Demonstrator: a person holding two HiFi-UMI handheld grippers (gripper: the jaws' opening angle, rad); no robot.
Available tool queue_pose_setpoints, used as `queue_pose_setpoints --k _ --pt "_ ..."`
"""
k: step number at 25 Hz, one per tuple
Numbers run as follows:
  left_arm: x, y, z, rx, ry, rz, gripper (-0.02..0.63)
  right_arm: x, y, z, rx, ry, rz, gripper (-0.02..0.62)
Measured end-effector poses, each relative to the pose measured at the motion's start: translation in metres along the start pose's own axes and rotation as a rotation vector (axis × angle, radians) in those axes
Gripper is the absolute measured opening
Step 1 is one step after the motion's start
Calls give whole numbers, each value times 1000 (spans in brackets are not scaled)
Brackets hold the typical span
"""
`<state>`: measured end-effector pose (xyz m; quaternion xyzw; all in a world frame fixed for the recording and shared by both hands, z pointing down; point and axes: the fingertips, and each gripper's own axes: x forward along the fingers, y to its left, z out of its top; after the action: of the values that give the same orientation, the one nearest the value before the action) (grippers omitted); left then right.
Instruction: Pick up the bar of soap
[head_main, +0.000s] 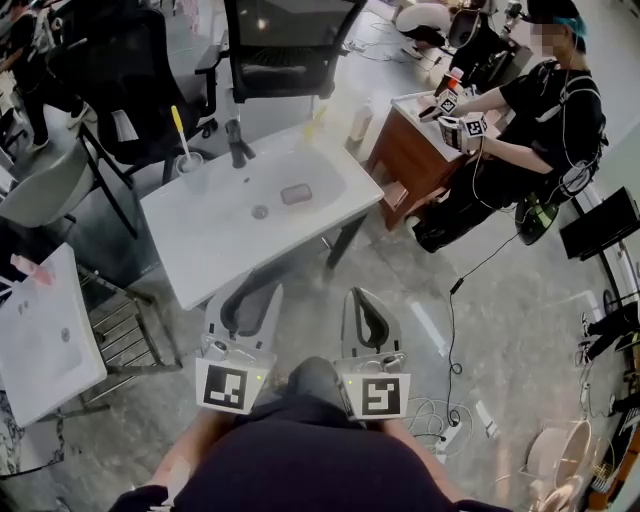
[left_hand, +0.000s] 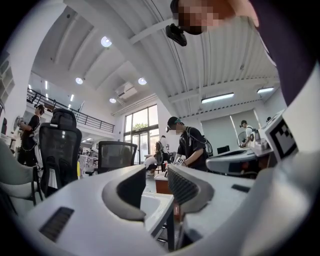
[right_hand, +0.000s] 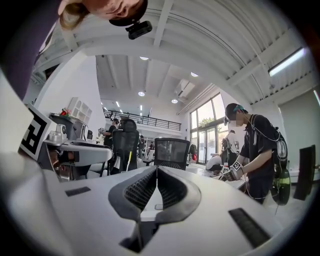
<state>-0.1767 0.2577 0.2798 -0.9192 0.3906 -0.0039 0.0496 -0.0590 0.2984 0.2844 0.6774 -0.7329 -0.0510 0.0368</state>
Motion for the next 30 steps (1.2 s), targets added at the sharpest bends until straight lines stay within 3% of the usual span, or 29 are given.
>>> queue_pose_setpoints --k 6,13,19,30 --pt "10 6 -4 -4 6 -15 137 17 -11 3 -1 14 -36 18" --pt "43 17 -5 25 -5 21 138 48 -28 1 6 -32 -7 18" --pt "99 38 -4 55 -8 61 138 110 -53 5 13 -95 57 18" --pt "223 77 -19 66 60 143 138 253 -113 -13 35 -56 210 18"
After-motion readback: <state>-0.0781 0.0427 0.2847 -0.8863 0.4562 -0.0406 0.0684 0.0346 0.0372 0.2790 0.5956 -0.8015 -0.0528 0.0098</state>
